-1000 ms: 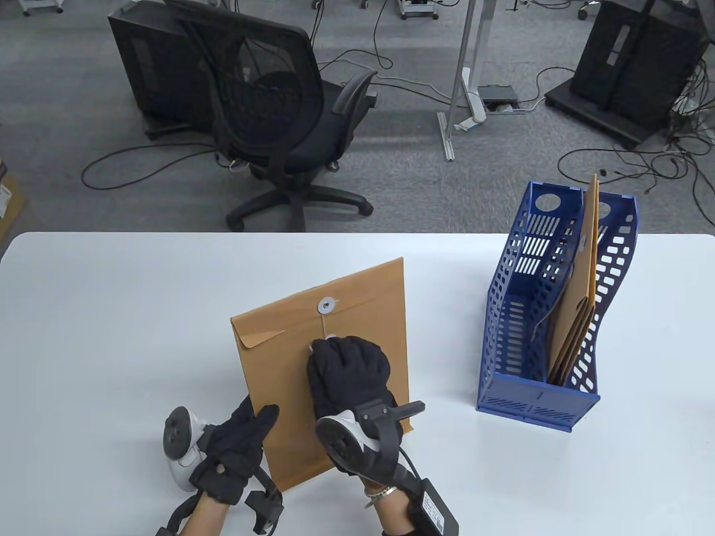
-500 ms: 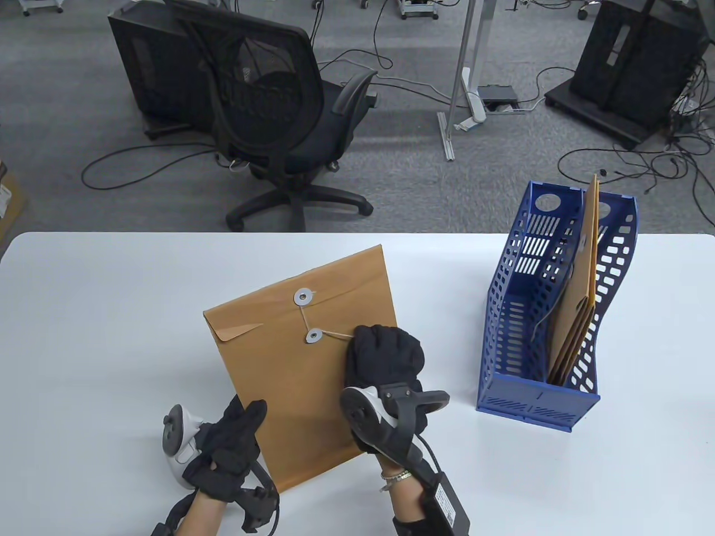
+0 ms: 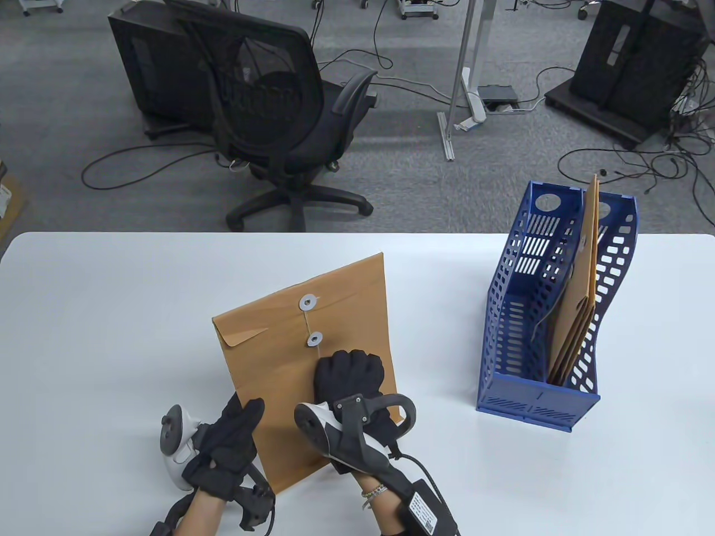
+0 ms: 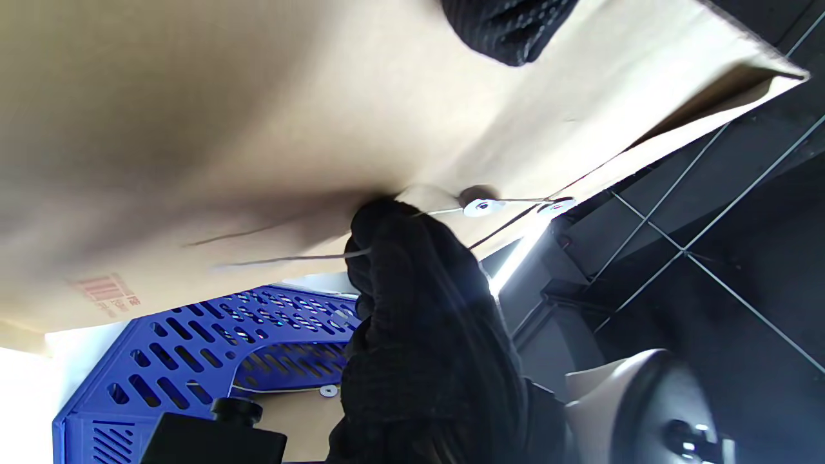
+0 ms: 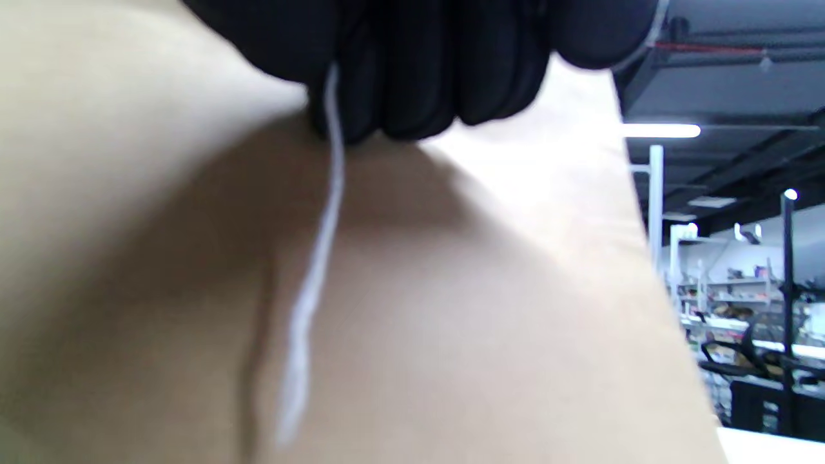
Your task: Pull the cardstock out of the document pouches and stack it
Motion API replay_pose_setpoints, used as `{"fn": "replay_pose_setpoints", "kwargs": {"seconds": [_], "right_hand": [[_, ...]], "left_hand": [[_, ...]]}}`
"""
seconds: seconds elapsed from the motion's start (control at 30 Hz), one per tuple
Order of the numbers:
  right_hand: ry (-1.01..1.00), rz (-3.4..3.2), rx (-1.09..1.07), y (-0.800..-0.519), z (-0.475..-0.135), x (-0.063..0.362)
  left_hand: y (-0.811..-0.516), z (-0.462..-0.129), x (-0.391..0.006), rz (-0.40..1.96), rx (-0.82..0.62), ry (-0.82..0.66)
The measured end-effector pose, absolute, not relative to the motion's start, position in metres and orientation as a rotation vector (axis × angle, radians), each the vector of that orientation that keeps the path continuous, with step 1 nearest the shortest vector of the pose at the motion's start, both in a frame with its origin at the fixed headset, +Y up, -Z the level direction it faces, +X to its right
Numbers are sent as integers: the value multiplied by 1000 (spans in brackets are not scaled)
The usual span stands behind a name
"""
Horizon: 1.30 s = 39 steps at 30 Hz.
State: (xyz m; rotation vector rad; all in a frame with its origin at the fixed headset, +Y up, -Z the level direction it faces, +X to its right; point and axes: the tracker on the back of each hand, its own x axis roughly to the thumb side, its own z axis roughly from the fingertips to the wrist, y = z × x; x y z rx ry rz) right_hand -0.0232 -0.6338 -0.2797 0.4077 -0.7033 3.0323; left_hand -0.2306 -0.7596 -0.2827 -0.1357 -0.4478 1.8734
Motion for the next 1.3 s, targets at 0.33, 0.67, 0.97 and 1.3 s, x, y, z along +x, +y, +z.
{"fn": "replay_pose_setpoints", "kwargs": {"seconds": [0.33, 0.67, 0.97, 1.3], "right_hand": [[-834, 2954, 57, -629, -293, 23], [-850, 2917, 18, -623, -293, 39], [-373, 2954, 535, -652, -283, -35], [22, 2881, 522, -631, -286, -15]], "left_hand": [[-755, -285, -225, 1783, -199, -494], [-751, -283, -225, 1774, -184, -498], [-753, -280, -235, 1788, -48, -385], [-755, -282, -234, 1886, -68, -400]]}}
